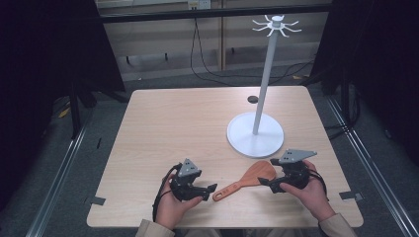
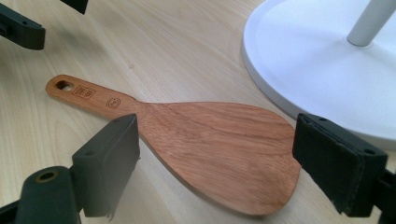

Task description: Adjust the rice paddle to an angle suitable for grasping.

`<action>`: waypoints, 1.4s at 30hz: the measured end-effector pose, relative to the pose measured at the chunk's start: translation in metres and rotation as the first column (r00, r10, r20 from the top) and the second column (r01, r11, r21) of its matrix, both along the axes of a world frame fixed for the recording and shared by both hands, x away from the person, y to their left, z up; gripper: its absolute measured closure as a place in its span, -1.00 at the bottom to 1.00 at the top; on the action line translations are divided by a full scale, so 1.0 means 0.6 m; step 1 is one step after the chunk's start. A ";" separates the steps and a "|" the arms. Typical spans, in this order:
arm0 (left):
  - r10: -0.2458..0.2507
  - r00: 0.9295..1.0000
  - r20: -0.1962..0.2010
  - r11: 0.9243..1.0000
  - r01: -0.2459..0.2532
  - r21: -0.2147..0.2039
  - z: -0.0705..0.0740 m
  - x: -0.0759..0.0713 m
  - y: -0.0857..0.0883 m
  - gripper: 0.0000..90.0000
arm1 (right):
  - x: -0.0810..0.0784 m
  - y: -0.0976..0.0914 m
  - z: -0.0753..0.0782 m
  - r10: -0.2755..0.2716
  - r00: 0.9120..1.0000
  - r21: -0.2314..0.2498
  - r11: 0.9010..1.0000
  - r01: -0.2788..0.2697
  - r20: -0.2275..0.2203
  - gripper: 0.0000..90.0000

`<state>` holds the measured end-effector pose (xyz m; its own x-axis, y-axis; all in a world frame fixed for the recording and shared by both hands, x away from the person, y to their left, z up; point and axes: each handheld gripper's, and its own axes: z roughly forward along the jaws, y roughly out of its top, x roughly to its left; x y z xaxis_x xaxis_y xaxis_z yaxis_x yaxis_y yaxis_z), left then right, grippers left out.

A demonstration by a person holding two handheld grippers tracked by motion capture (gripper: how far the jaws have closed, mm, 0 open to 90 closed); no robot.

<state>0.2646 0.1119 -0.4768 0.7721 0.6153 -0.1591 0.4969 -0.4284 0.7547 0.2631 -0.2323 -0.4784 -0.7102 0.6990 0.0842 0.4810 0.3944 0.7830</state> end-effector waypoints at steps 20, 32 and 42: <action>-0.154 0.985 -0.081 0.988 0.156 0.009 -0.008 -0.029 -0.029 1.00 | 0.010 0.017 0.003 0.020 1.000 0.013 1.000 -0.020 0.009 -0.67; -0.163 0.979 -0.119 0.985 0.169 0.042 -0.022 -0.012 -0.039 1.00 | 0.000 0.003 0.004 0.007 1.000 0.012 1.000 -0.008 0.014 -0.67; -0.099 0.991 -0.093 0.994 0.103 0.037 -0.030 0.037 -0.036 0.99 | -0.020 -0.031 -0.001 -0.039 0.999 0.004 0.999 0.039 0.007 -0.67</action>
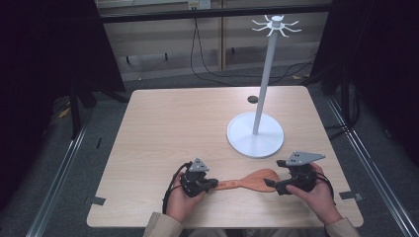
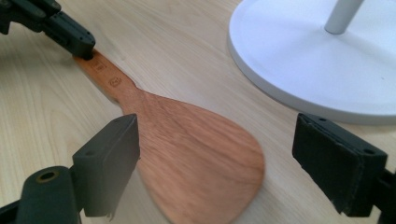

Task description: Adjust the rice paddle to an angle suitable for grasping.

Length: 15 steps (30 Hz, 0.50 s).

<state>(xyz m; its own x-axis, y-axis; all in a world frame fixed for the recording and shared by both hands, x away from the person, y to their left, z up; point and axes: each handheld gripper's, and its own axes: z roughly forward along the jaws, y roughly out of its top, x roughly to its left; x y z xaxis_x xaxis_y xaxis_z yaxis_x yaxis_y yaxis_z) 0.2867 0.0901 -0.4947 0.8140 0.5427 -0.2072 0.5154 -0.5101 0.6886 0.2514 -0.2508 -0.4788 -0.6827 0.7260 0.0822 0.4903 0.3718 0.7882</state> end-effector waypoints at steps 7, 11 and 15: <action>0.022 1.000 0.020 1.000 -0.022 -0.016 -0.005 0.030 -0.014 0.98 | -0.013 -0.020 -0.002 -0.035 0.999 -0.006 0.999 0.035 -0.003 -0.67; 0.035 0.999 0.037 0.999 -0.035 -0.016 -0.007 0.045 -0.022 0.97 | -0.021 -0.031 -0.002 -0.052 0.999 -0.008 0.999 0.051 -0.006 -0.67; 0.044 0.998 0.051 0.999 -0.043 -0.032 -0.011 0.056 -0.026 0.93 | -0.026 -0.036 -0.003 -0.060 0.998 -0.015 0.998 0.060 -0.004 -0.67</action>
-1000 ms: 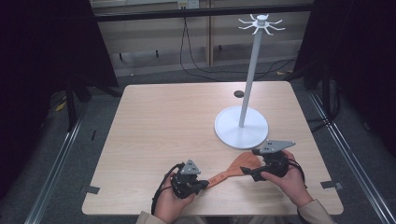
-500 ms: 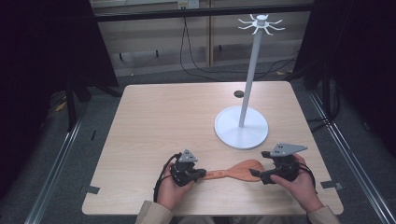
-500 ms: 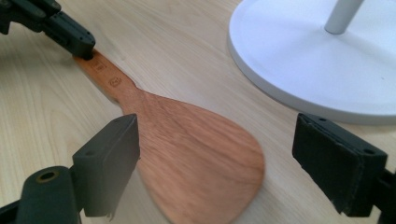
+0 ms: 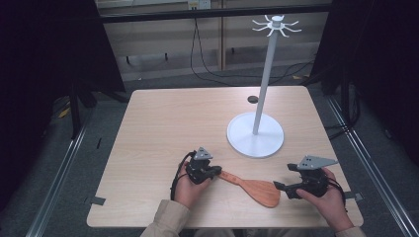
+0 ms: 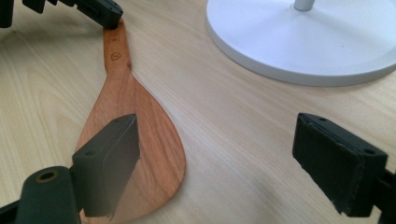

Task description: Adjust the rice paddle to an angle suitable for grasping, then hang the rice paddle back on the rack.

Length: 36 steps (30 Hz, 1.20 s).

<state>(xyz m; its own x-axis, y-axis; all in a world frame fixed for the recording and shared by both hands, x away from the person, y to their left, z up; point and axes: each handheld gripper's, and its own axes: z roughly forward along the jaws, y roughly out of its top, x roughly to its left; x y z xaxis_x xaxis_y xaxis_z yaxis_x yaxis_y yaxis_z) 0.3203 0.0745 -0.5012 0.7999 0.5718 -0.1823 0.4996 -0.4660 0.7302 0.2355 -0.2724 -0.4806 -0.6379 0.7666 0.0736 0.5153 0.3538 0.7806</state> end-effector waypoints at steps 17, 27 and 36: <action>0.104 0.992 0.071 0.993 -0.100 -0.058 0.021 -0.029 0.055 -0.38 | 0.019 0.059 0.010 0.087 0.996 -0.031 0.996 -0.088 -0.033 -0.68; 0.130 0.988 0.086 0.990 -0.126 -0.058 0.019 -0.057 0.102 -0.65 | 0.040 0.114 0.006 0.177 0.982 -0.040 0.983 -0.180 -0.066 -0.70; 0.158 0.985 0.071 0.987 -0.155 -0.043 0.015 -0.073 0.125 -0.73 | 0.063 0.150 0.009 0.218 0.971 -0.070 0.972 -0.226 -0.099 -0.72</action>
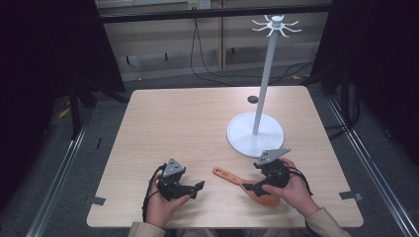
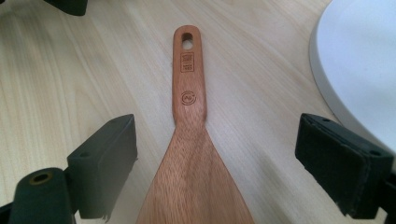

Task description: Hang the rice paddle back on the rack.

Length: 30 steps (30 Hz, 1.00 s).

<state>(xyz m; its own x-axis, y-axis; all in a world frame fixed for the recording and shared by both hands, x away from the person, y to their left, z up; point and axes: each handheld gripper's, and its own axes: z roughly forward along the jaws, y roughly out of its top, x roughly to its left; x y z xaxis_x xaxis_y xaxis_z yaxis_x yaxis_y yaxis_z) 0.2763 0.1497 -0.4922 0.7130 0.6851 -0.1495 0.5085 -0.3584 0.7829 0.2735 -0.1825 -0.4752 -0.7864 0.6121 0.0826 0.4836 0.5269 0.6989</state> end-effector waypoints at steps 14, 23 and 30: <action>0.024 1.000 -0.013 0.999 -0.024 -0.022 -0.001 -0.007 0.021 -0.78 | 0.019 0.023 0.009 0.015 0.999 -0.079 0.997 -0.017 -0.030 -0.72; 0.039 0.999 -0.012 0.998 -0.040 -0.038 0.000 -0.007 0.027 -0.78 | 0.027 0.041 0.015 0.009 0.997 -0.116 0.993 -0.019 -0.081 -0.67; 0.036 0.999 -0.020 0.999 -0.037 -0.038 -0.002 -0.006 0.029 -0.78 | 0.032 0.052 0.022 0.009 0.995 -0.151 0.988 -0.025 -0.104 -0.53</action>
<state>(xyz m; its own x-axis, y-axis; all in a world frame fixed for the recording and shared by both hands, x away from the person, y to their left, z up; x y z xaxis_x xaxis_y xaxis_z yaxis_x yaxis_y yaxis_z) 0.2727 0.1668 -0.4936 0.6840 0.7044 -0.1899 0.5364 -0.3091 0.7853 0.2929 -0.1513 -0.4618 -0.7890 0.6103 0.0706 0.5387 0.6319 0.5573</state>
